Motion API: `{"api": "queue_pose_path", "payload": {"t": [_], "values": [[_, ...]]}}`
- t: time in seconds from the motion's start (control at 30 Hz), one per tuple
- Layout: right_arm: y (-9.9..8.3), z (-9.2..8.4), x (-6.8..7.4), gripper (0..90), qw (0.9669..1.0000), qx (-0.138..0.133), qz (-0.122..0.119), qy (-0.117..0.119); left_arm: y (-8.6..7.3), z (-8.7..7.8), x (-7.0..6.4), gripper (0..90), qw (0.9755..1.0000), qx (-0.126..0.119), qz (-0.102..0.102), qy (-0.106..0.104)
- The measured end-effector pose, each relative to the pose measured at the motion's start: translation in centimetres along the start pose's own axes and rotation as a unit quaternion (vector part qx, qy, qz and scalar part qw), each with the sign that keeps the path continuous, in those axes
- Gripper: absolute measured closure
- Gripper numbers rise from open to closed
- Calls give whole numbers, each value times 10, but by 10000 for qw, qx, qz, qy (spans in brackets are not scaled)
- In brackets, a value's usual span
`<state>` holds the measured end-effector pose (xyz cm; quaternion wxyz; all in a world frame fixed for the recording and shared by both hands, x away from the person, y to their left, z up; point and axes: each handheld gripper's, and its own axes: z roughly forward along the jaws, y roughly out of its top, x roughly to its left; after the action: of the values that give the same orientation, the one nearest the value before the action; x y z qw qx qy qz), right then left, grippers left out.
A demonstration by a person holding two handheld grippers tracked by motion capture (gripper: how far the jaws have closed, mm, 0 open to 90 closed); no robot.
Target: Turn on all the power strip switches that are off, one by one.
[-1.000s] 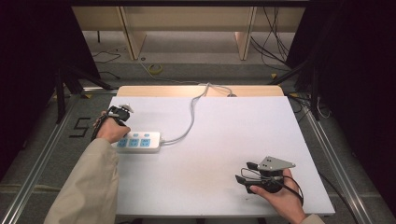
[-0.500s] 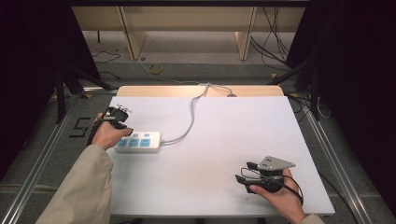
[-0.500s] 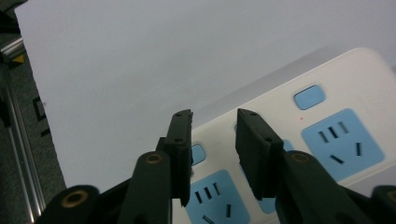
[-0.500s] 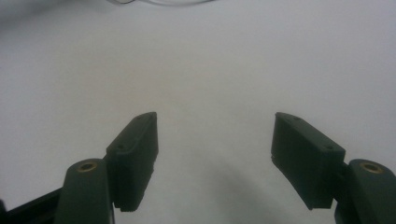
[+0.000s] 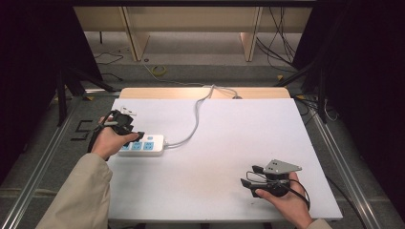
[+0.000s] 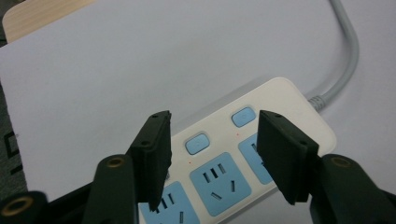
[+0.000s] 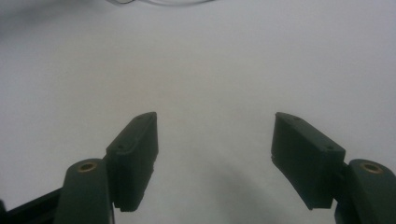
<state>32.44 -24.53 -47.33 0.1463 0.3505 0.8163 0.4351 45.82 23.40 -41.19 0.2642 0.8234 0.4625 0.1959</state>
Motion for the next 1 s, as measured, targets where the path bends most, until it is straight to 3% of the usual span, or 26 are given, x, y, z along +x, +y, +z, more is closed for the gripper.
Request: {"api": "queue_pose_path", "payload": {"t": [0.27, 0.47, 1.0], "values": [[0, 0, 0, 325, 10000, -7, -9, 5, -5, -4, -13, 344, 9994, -237, 129, -209], [0, 0, 0, 323, 10000, -5, -7, 3, -11, -10, -26, 301, 9985, -433, 271, -209], [0, 0, 0, 319, 10000, -33, -20, 42, -43, -17, -65, 256, 9917, -1070, 570, -418]]}}
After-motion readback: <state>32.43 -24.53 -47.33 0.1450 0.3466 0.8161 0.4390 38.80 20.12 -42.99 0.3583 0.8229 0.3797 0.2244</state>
